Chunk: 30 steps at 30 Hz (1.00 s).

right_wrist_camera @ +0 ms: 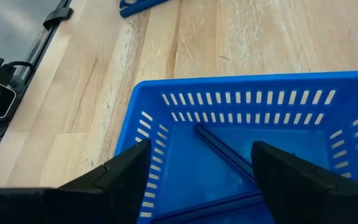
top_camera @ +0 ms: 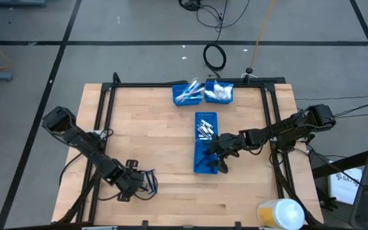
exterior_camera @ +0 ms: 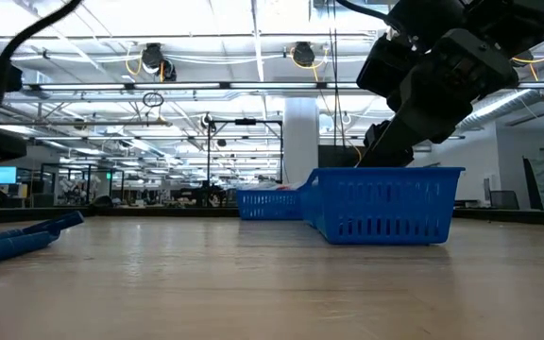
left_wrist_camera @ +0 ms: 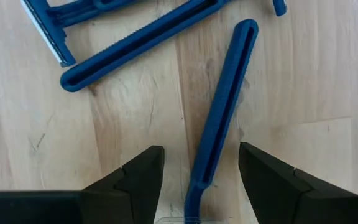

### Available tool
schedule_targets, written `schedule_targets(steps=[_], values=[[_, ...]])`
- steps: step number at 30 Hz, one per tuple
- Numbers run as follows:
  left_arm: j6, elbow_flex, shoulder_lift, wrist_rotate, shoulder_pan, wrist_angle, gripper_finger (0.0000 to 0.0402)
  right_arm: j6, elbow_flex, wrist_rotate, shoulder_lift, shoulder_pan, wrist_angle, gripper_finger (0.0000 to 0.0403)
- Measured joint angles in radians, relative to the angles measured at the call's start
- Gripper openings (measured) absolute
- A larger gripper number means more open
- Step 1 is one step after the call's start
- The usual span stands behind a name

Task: Pick & Place Travel size toiletries
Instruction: Put the blue safety razor in the bottom blue bin

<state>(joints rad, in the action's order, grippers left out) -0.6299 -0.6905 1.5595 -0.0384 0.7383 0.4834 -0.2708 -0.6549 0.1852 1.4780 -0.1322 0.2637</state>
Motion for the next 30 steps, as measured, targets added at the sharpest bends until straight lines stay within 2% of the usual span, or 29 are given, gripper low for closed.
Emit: schedule_targets(steps=[3, 6, 9, 15, 18, 23, 26, 30], values=[[-0.003, 0.016, -0.002, -0.061, 0.017, -0.007, 0.0209, 0.002, 0.000, 0.000, 0.000, 0.000, 0.000, 0.0263], [-0.034, 0.026, -0.002, -0.107, 0.032, -0.005, 0.0187, 0.002, 0.000, -0.001, 0.000, 0.000, 0.000, 0.0263], [-0.107, 0.036, -0.001, -0.138, 0.032, -0.009, 0.0141, 0.002, 0.000, -0.001, 0.000, 0.000, 0.000, 0.0263], [-0.284, 0.066, -0.002, -0.175, 0.032, -0.035, 0.0023, 0.002, 0.000, -0.001, 0.000, 0.000, 0.000, 0.0263], [-0.296, 0.071, -0.004, -0.174, 0.034, -0.047, 0.0015, 0.002, 0.000, -0.001, 0.000, 0.000, 0.000, 0.0263], [-0.161, 0.059, -0.049, -0.189, 0.031, -0.034, 0.0009, 0.003, 0.000, -0.031, 0.000, 0.001, 0.011, 0.0263], [-0.125, 0.056, -0.136, -0.303, -0.008, 0.016, 0.0009, 0.015, 0.000, -0.114, 0.000, 0.001, 0.044, 0.0263], [-0.020, 0.032, -0.264, -0.570, -0.061, -0.092, 0.0009, 0.057, 0.000, -0.188, 0.001, 0.002, 0.169, 0.0263]])
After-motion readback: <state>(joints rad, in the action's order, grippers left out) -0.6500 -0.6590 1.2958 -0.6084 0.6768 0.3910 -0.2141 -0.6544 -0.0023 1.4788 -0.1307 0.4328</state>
